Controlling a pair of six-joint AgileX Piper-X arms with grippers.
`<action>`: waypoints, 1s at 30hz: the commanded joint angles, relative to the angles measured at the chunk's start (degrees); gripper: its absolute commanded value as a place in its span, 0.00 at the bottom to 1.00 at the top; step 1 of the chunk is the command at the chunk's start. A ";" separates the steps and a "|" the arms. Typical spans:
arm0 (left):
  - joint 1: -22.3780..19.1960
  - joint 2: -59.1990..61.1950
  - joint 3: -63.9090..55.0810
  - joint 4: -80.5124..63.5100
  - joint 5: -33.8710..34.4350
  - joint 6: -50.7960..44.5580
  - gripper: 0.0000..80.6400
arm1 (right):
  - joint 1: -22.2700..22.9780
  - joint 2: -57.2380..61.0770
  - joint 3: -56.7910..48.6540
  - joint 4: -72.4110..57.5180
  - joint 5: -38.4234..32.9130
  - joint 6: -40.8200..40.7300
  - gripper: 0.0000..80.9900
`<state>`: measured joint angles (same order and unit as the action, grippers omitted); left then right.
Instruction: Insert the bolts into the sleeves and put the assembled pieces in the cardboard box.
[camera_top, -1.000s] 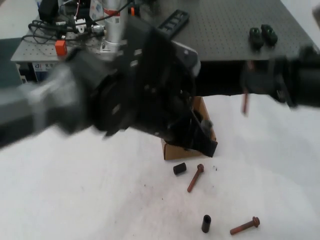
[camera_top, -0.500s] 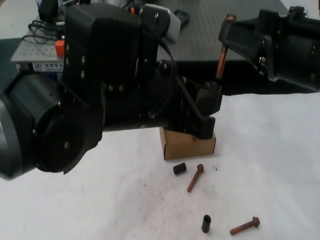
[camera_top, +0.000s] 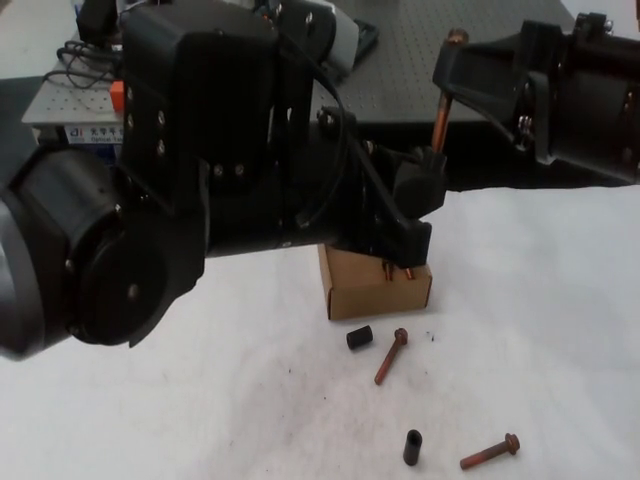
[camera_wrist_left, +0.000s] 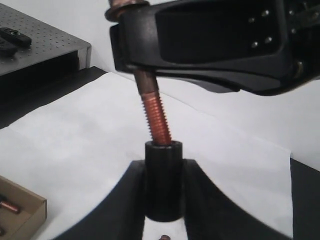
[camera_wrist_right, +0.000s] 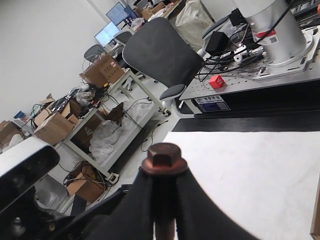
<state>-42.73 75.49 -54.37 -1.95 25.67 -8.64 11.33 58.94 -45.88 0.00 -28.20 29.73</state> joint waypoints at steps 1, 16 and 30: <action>0.05 -0.48 -0.21 -1.23 -0.01 -0.55 0.01 | 0.17 -0.51 -0.17 -0.31 -1.08 0.25 0.04; 0.05 -0.48 -0.21 -5.93 -4.96 -5.92 0.01 | 0.17 -0.09 -0.17 -0.33 -8.85 -0.20 0.28; 3.33 7.79 -3.86 -8.27 -19.22 -7.85 0.01 | -10.97 -8.74 -0.17 13.38 -8.41 -5.22 0.53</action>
<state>-40.90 79.92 -56.02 -9.24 8.88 -14.90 7.14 56.16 -45.88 3.40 -36.53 29.74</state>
